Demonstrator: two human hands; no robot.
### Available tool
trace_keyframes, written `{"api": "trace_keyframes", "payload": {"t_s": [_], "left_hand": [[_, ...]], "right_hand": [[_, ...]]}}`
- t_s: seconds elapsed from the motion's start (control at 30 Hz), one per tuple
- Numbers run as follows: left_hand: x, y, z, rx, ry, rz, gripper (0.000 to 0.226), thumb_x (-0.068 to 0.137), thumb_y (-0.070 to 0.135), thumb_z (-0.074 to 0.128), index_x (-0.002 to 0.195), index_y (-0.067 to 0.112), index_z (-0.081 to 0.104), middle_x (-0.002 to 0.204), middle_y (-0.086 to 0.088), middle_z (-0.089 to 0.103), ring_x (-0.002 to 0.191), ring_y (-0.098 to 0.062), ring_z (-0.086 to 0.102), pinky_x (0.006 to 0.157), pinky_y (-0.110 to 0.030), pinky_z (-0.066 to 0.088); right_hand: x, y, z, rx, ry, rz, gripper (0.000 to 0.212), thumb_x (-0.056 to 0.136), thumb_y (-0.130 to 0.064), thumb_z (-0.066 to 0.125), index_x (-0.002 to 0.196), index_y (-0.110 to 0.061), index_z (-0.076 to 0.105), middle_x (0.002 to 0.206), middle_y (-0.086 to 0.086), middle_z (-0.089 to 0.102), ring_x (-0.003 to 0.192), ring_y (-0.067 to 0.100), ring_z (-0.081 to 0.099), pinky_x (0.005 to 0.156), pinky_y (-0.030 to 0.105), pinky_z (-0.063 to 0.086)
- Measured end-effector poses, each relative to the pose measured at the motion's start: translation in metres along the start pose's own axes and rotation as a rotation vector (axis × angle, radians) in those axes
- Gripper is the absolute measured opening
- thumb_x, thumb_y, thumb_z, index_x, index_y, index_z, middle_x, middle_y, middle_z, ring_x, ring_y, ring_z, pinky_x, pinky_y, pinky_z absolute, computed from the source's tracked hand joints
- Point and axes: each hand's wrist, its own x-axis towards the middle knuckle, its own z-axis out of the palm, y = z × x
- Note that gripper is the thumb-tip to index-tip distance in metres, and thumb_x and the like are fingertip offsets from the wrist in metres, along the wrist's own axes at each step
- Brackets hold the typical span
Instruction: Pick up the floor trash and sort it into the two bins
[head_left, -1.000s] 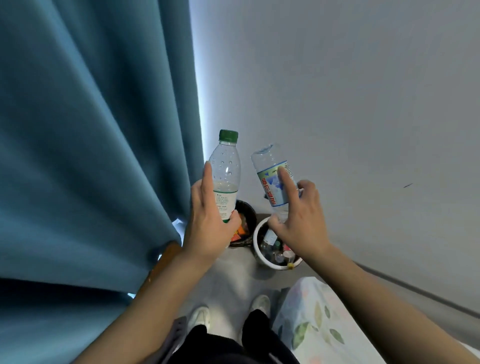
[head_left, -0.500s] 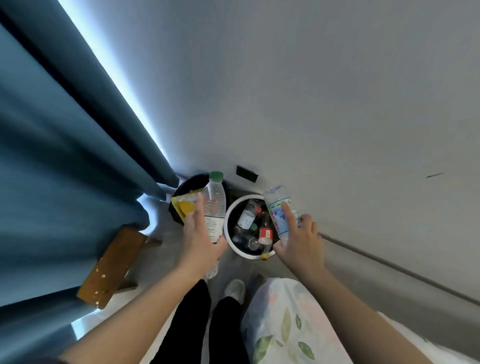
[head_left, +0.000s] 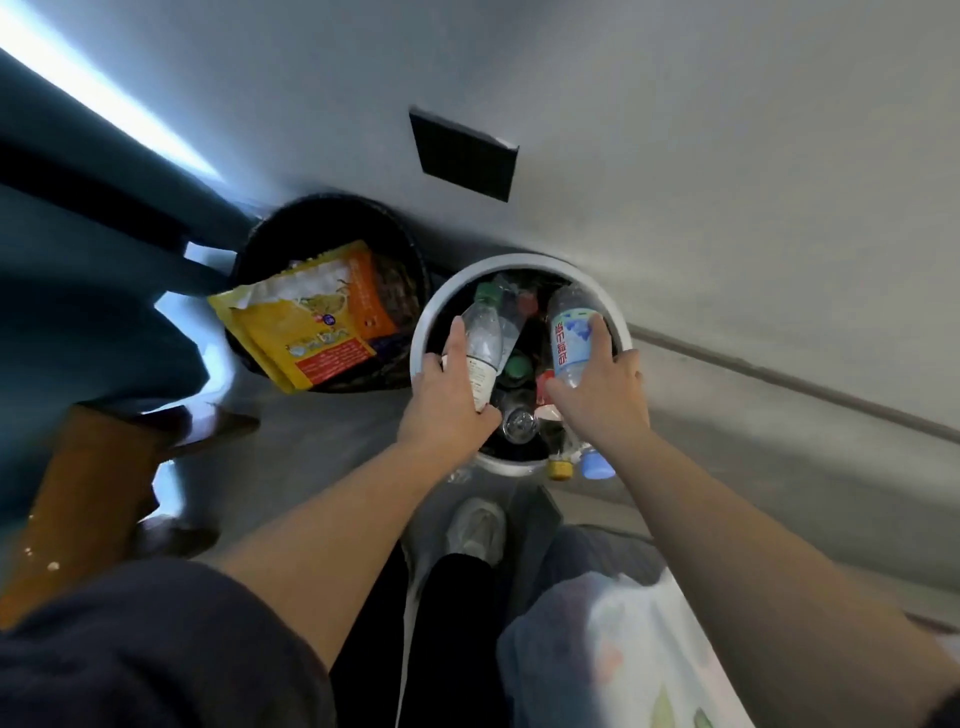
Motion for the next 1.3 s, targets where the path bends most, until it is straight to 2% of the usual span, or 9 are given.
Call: {"api": "trace_keyframes", "payload": {"t_s": [0.2,0.27,0.4,0.53,0.67,0.83,0.97,1.07,1.3], "left_hand": [[0.035,0.004,0.029,-0.129,0.108,-0.123,0.094,0.089,0.034,0.057,0.15,0.023,-0.014,0.137,-0.015,0.033,0.113,-0.03,0.048,0.09,-0.046,0.047],[0.035,0.004,0.03,-0.131,0.102,-0.124,0.091,0.09,0.039,0.054,0.15,0.021,-0.012,0.14,-0.015,0.032,0.115,-0.031,0.049,0.089,-0.047,0.047],[0.043,-0.005,0.016,-0.115,0.021,-0.189,0.083,0.092,0.047,0.047,0.151,0.017,-0.002,0.146,-0.016,0.034,0.122,-0.033,0.047,0.092,-0.043,0.042],[0.055,-0.01,-0.004,0.037,-0.04,-0.222,0.067,0.089,0.056,0.047,0.134,0.007,0.034,0.113,-0.013,0.059,0.097,-0.032,0.059,0.07,-0.036,0.045],[0.056,-0.003,-0.012,0.193,0.008,-0.205,0.052,0.087,0.057,0.053,0.11,0.011,0.049,0.094,-0.004,0.056,0.079,-0.022,0.055,0.06,-0.033,0.04],[0.053,-0.004,-0.013,0.219,0.005,-0.198,0.051,0.084,0.052,0.06,0.111,0.011,0.044,0.095,-0.005,0.054,0.079,-0.023,0.053,0.061,-0.033,0.042],[0.054,-0.001,-0.015,0.257,0.001,-0.171,0.051,0.084,0.048,0.063,0.11,0.008,0.046,0.1,-0.01,0.057,0.077,-0.025,0.054,0.058,-0.033,0.04],[0.057,0.009,-0.015,0.365,-0.029,-0.169,0.059,0.087,0.047,0.061,0.121,0.001,0.046,0.118,-0.013,0.049,0.092,-0.029,0.058,0.064,-0.034,0.041],[0.049,0.012,-0.018,0.408,0.012,-0.131,0.076,0.088,0.052,0.056,0.138,0.0,0.032,0.132,-0.015,0.039,0.118,-0.032,0.046,0.081,-0.039,0.048]], "right_hand": [[0.023,-0.008,0.019,0.179,-0.029,0.009,0.091,0.082,-0.035,0.058,0.151,-0.037,-0.001,0.133,0.014,0.036,0.109,0.032,0.05,0.092,0.036,0.044],[0.025,-0.015,0.02,0.263,-0.058,0.062,0.092,0.083,-0.039,0.057,0.151,-0.034,-0.006,0.137,0.014,0.036,0.112,0.032,0.05,0.095,0.041,0.045],[0.023,-0.022,0.022,0.057,-0.109,0.047,0.09,0.091,-0.05,0.046,0.151,-0.021,-0.014,0.144,0.017,0.029,0.127,0.04,0.038,0.1,0.045,0.037],[0.02,-0.028,0.029,-0.056,-0.103,0.039,0.093,0.094,-0.055,0.043,0.15,-0.014,-0.018,0.147,0.016,0.025,0.127,0.037,0.038,0.097,0.047,0.038],[0.024,-0.033,0.037,-0.104,-0.103,0.09,0.096,0.093,-0.057,0.044,0.15,-0.013,-0.02,0.144,0.013,0.034,0.124,0.034,0.044,0.091,0.046,0.04],[0.033,-0.04,0.035,-0.102,-0.149,0.197,0.1,0.093,-0.058,0.046,0.148,-0.012,-0.022,0.119,0.009,0.06,0.1,0.029,0.06,0.07,0.037,0.038],[0.034,-0.034,0.03,-0.062,-0.153,0.158,0.099,0.093,-0.054,0.049,0.149,-0.011,-0.02,0.114,0.008,0.061,0.092,0.027,0.062,0.069,0.036,0.044],[0.032,-0.022,0.029,-0.054,-0.154,0.085,0.093,0.095,-0.047,0.048,0.151,-0.011,-0.016,0.11,0.009,0.063,0.083,0.026,0.061,0.07,0.036,0.048],[0.015,-0.007,0.02,-0.059,-0.086,-0.007,0.073,0.094,-0.043,0.049,0.151,-0.023,0.008,0.128,0.015,0.047,0.108,0.035,0.055,0.082,0.041,0.047]]}}
